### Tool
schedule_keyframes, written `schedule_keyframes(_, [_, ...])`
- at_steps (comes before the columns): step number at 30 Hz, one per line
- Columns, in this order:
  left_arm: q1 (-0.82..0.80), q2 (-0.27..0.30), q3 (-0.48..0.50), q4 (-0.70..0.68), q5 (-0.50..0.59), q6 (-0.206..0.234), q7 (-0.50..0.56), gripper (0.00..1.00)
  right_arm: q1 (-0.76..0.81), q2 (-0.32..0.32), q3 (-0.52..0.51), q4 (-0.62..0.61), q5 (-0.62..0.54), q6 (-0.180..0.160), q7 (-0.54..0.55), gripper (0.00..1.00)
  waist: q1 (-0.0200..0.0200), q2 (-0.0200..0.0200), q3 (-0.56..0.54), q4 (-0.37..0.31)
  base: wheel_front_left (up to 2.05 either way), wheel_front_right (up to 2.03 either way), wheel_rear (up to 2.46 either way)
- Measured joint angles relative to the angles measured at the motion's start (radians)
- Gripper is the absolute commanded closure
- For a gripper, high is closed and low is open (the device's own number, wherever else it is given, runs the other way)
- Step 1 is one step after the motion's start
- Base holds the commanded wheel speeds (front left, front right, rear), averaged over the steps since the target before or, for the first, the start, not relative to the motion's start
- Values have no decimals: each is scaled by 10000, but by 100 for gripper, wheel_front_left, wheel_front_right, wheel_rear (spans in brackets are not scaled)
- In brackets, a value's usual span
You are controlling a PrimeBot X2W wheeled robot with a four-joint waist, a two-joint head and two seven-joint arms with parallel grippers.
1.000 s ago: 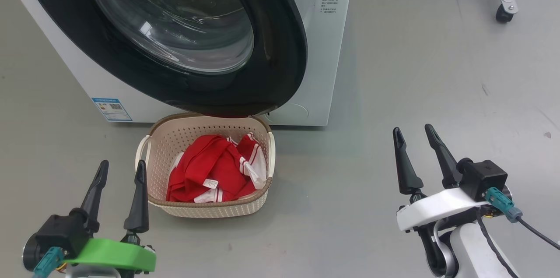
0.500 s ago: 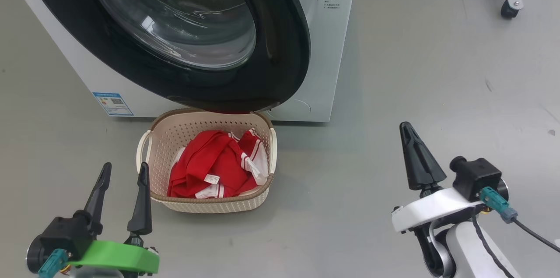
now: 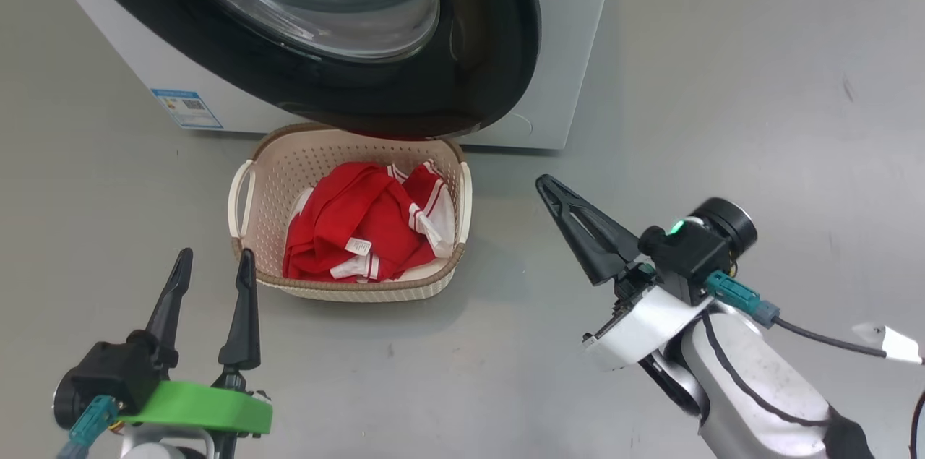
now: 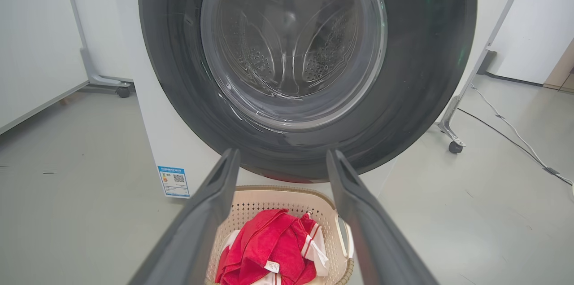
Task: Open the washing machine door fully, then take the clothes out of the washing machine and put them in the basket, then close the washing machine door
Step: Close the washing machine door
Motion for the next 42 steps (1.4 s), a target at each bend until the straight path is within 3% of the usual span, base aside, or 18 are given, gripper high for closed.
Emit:
schedule_keyframes(9, [-754,-199,-201,-79,0,-90,0,0,-1709,-704,548,84,-81,2,320,100,0,0,998,453,0,0,0])
schedule_keyframes(24, [-1796,-510,-368,44,-23,-176,0,0,-3867,-1626,399,633,56,2,541,100,0,0,2544,1734,0,0,0])
schedule_keyframes(42, [-2332,-637,-397,278,-109,-186,0,0,-5128,-1962,-263,1386,238,86,520,100,0,-1,3572,2536,0,0,0])
